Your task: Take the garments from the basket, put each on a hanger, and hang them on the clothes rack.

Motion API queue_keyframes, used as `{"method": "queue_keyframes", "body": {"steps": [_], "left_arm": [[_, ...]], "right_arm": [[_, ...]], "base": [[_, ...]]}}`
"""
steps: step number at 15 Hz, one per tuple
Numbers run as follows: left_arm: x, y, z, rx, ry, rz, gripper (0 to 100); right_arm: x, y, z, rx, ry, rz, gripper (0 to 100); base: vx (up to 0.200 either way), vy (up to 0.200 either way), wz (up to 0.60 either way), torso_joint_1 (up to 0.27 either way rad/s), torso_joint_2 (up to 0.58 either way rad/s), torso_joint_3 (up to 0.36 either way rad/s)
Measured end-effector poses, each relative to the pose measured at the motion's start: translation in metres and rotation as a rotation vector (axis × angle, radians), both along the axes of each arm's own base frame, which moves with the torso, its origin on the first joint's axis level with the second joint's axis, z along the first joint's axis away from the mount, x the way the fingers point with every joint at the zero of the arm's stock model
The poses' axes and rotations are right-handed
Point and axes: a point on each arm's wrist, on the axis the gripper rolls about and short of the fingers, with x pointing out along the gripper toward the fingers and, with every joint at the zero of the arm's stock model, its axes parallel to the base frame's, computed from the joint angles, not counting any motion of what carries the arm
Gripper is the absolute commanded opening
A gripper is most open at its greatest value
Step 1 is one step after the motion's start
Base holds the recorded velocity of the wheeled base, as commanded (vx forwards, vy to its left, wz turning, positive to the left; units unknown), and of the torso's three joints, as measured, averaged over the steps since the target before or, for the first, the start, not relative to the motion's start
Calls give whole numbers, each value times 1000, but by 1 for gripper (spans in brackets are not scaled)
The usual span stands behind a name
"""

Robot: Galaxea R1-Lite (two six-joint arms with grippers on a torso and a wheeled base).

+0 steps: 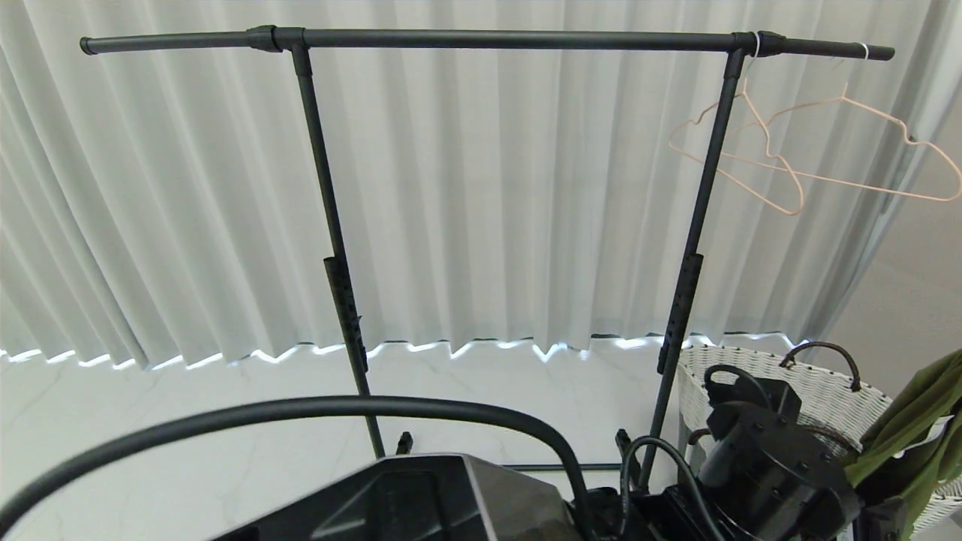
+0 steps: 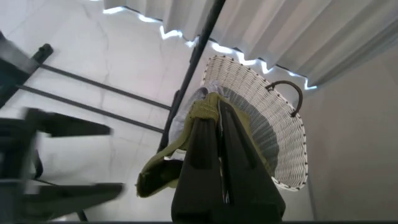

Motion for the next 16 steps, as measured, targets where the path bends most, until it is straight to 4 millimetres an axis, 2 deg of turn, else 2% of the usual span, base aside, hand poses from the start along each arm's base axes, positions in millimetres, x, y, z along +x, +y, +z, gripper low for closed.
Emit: {"method": "queue_keyframes", "body": {"steps": [4, 9, 14, 15, 16], "left_arm": [[10, -27, -32, -12, -6, -4, 100], [35, -24, -69, 42, 16, 43, 100], [43, -25, -82, 62, 19, 58, 100], [43, -25, -83, 64, 16, 58, 0], [43, -25, -84, 66, 16, 59, 0]], "right_arm": [[0, 4, 0, 0, 2, 47, 0], [0, 7, 1, 0, 0, 72, 0], [-1, 10, 1, -3, -2, 114, 0], [-1, 11, 1, -3, -2, 119, 0], [-1, 11, 1, -3, -2, 120, 0]], "base": [[0, 0, 0, 0, 0, 0], [0, 0, 0, 0, 0, 0], [0, 0, 0, 0, 0, 0], [0, 0, 0, 0, 0, 0], [0, 0, 0, 0, 0, 0]]}}
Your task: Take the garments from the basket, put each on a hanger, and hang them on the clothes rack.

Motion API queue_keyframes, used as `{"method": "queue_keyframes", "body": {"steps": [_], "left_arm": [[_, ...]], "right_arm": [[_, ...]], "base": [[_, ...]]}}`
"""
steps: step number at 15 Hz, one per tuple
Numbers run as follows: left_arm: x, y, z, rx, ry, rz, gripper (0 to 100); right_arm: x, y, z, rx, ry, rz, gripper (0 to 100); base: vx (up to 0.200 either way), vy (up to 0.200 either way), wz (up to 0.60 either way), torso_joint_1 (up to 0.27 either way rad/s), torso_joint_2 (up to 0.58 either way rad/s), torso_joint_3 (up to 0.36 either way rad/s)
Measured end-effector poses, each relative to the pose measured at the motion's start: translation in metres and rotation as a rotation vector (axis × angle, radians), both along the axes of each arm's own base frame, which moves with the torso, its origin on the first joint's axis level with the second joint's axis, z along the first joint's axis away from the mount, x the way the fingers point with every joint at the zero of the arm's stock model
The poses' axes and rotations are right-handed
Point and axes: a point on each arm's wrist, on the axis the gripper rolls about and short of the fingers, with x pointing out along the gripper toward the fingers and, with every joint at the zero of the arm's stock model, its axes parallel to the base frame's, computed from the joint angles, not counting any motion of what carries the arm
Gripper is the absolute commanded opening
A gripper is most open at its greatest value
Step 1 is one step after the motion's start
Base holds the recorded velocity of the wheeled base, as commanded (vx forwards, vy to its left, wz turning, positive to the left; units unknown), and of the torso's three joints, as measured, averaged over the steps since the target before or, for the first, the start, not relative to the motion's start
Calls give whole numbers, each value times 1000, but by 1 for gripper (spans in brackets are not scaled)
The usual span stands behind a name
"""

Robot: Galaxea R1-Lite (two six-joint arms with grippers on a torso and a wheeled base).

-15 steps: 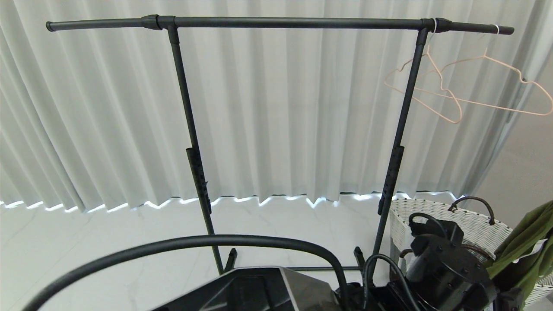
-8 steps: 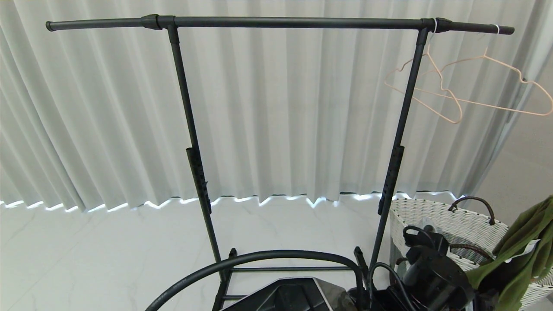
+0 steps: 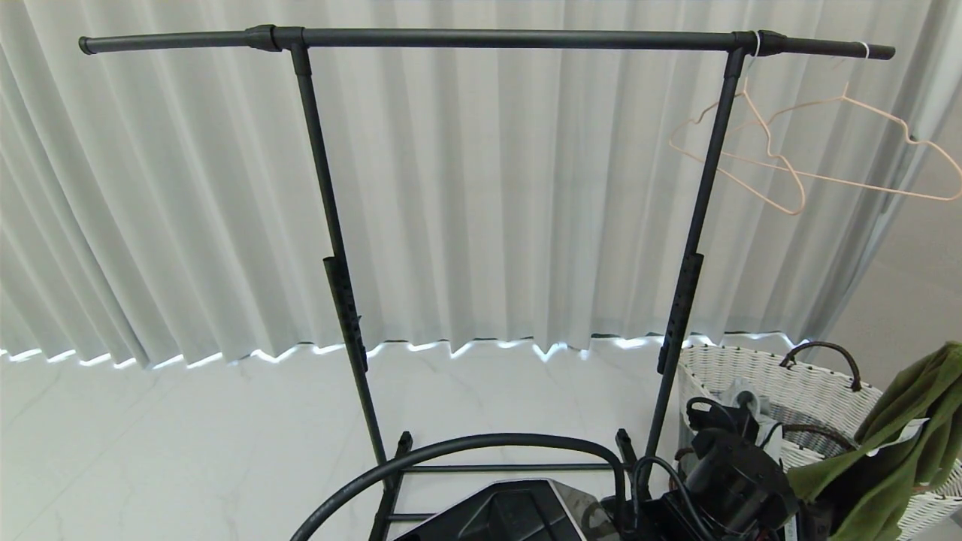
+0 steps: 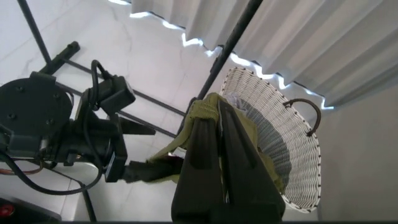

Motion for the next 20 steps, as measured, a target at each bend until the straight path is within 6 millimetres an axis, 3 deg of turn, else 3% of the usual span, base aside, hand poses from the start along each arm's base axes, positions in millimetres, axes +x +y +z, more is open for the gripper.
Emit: {"method": "queue_keyframes", "body": {"steps": [5, 9, 13, 20], "left_arm": [[0, 2, 5, 7, -23, 54, 0], [-10, 20, 29, 38, -25, 95, 0], [-38, 80, 61, 133, 23, 104, 0], [-93, 193, 157, 43, -3, 112, 0]], "right_arm": [[1, 0, -1, 0, 7, -6, 0], [12, 1, -1, 11, -10, -10, 0], [27, 5, -3, 11, -27, 12, 0], [17, 28, -2, 18, -63, 212, 0]], "base": [[0, 0, 0, 0, 0, 0], [0, 0, 0, 0, 0, 0], [0, 0, 0, 0, 0, 0], [0, 0, 0, 0, 0, 0]]}}
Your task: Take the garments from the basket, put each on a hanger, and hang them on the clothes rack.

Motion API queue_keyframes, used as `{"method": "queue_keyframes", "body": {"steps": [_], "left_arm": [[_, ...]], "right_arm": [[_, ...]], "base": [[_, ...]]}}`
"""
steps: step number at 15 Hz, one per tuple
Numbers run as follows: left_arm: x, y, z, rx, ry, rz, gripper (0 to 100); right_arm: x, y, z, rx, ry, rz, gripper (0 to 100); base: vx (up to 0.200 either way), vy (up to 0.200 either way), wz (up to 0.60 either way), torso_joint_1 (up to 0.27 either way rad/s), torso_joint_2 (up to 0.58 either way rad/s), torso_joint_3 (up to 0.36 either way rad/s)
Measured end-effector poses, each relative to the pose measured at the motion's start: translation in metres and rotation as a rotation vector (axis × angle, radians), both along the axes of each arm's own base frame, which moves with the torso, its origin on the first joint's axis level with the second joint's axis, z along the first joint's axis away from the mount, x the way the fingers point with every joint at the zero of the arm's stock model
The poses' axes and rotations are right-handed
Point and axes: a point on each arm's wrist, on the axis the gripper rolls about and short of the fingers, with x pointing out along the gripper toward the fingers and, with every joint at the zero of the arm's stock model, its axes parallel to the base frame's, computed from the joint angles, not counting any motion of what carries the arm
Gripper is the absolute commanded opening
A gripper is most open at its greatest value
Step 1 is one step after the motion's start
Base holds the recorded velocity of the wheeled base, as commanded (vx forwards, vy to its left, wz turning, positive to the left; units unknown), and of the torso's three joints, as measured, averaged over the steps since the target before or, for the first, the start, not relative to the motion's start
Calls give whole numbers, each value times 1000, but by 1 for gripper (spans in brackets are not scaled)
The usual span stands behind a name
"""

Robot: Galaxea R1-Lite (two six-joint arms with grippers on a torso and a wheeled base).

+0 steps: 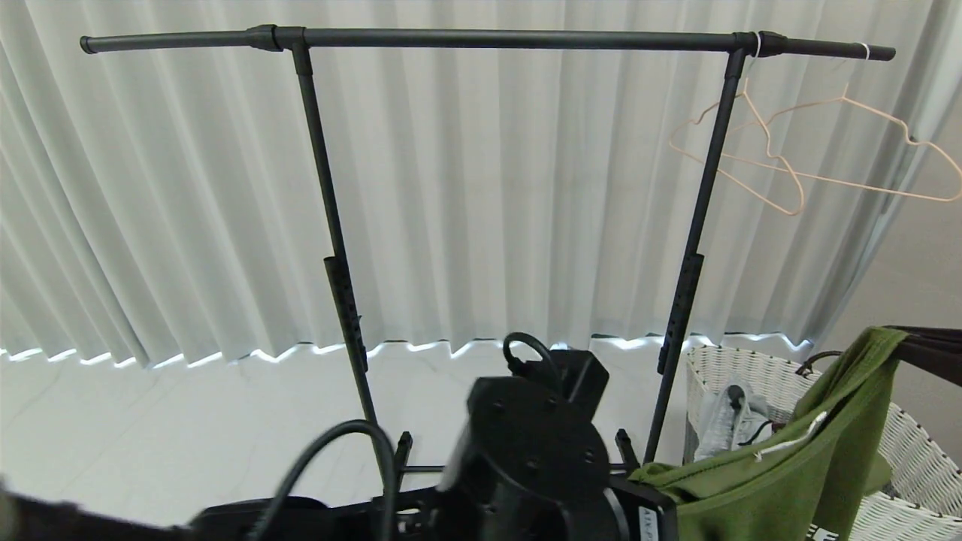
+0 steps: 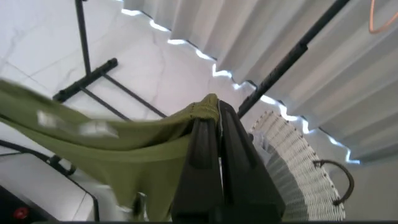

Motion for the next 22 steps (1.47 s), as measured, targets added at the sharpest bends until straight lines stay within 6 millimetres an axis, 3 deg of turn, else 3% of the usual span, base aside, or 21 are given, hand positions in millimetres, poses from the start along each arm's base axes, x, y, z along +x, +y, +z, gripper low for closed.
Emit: {"method": "queue_keyframes", "body": {"steps": [3, 6, 8, 11, 14, 16, 18, 22], "left_arm": [[-17, 45, 29, 42, -30, 12, 0], [-19, 97, 50, 294, -225, 46, 0], [-16, 116, 77, 313, -330, 96, 0], [-9, 128, 126, 292, -523, 176, 0], [-1, 134, 175, 282, -707, 234, 0], [7, 137, 198, 263, -756, 294, 0], [11, 142, 191, 371, -703, 355, 0], [-1, 136, 181, 388, -691, 330, 0]], "right_arm": [[-2, 3, 0, -27, -21, 37, 0], [-6, 9, -12, -50, 8, 101, 0], [-8, 16, -15, -51, 12, 168, 0], [1, 32, 4, -17, -68, 221, 0], [16, 42, 45, 28, -172, 180, 0], [24, 47, 74, 66, -245, 149, 0], [30, 50, 96, 87, -298, 99, 0], [26, 47, 95, 14, -215, 54, 0]], "base": [[0, 0, 0, 0, 0, 0], [0, 0, 0, 0, 0, 0], [0, 0, 0, 0, 0, 0], [0, 0, 0, 0, 0, 0], [0, 0, 0, 0, 0, 0], [0, 0, 0, 0, 0, 0], [0, 0, 0, 0, 0, 0], [0, 0, 0, 0, 0, 0]]}}
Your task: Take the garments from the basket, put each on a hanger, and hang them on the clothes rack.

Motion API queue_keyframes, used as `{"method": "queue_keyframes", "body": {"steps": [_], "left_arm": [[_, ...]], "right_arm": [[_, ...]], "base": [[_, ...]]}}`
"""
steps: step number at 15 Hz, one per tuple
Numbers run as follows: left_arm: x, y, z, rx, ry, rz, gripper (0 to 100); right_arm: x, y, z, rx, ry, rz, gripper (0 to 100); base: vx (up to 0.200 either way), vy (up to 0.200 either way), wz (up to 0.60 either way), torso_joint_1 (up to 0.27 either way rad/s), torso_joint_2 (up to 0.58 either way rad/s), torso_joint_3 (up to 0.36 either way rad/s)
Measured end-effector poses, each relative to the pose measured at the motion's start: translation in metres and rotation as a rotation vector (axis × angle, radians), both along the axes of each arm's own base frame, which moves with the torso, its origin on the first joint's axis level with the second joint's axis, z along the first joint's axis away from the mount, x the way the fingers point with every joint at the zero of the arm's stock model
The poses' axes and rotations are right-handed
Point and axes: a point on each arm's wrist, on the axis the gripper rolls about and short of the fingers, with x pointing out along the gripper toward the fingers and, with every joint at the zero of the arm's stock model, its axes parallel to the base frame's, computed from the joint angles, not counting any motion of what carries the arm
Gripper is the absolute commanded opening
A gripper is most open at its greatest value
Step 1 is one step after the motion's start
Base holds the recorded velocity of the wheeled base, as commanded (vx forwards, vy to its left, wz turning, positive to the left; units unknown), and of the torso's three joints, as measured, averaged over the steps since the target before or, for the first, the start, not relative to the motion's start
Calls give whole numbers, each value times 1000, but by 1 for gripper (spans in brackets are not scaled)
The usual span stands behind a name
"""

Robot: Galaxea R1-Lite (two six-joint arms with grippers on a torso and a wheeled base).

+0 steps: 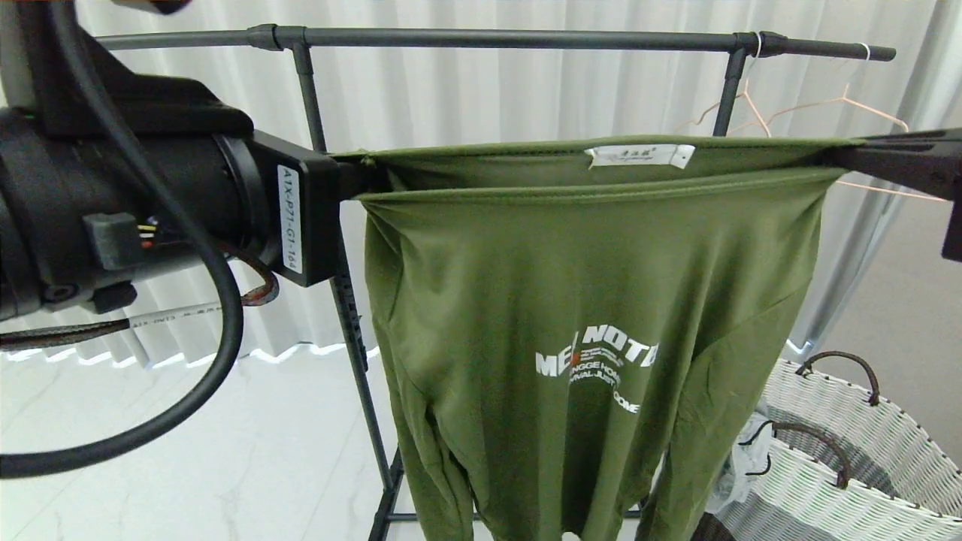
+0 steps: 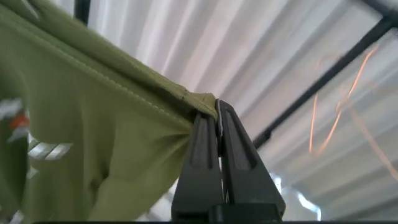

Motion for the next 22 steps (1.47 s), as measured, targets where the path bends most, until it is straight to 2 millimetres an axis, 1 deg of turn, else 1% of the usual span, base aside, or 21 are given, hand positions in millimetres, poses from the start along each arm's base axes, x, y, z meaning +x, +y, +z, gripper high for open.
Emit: {"method": "queue_keyframes", "body": {"steps": [2, 3, 5, 7, 9, 10, 12, 13, 14, 15, 16, 18, 19, 21, 22], "left_arm": [[-4, -9, 14, -81, -72, -58, 0], [-3, -14, 20, -107, -96, -74, 0], [5, -24, 30, -136, -121, -79, 0], [18, -36, 40, -157, -141, -68, 0], [31, -45, 39, -150, -138, -49, 0], [35, -47, 37, -143, -132, -42, 0], [39, -48, 32, -120, -107, -33, 0], [37, -46, 29, -90, -74, -31, 0], [33, -41, 26, -71, -28, -28, 0], [26, -34, 24, -67, 37, -24, 0], [16, -26, 23, -74, 99, -23, 0], [-12, -9, 25, -88, 192, -66, 0], [-28, -1, 28, -94, 222, -114, 0], [-57, 15, 33, -104, 247, -228, 0], [-68, 20, 36, -114, 247, -285, 0]], "right_arm": [[-17, -7, -2, -58, 90, 33, 0], [-31, -10, 1, -74, 121, 90, 0], [-52, -13, 6, -62, 130, 209, 0], [-67, -9, 8, -47, 133, 342, 0], [-75, 1, 9, -49, 145, 446, 0], [-75, 3, 8, -53, 148, 466, 0], [-75, 5, 7, -65, 153, 457, 0], [-74, 5, 7, -74, 150, 405, 0], [-72, 4, 6, -85, 142, 330, 0], [-68, 4, 5, -99, 126, 206, 0], [-64, 6, 7, -86, 100, 129, 0], [-55, 17, 15, 2, 31, 105, 0], [-50, 24, 18, 51, -8, 104, 0], [-38, 42, 22, 134, -76, 105, 0], [-33, 50, 21, 151, -91, 106, 0]], "base": [[0, 0, 0, 0, 0, 0], [0, 0, 0, 0, 0, 0], [0, 0, 0, 0, 0, 0], [0, 0, 0, 0, 0, 0], [0, 0, 0, 0, 0, 0], [0, 0, 0, 0, 0, 0], [0, 0, 0, 0, 0, 0], [0, 0, 0, 0, 0, 0], [0, 0, 0, 0, 0, 0], [0, 0, 0, 0, 0, 0], [0, 0, 0, 0, 0, 0], [0, 0, 0, 0, 0, 0], [0, 0, 0, 0, 0, 0], [0, 0, 0, 0, 0, 0], [0, 0, 0, 0, 0, 0]]}}
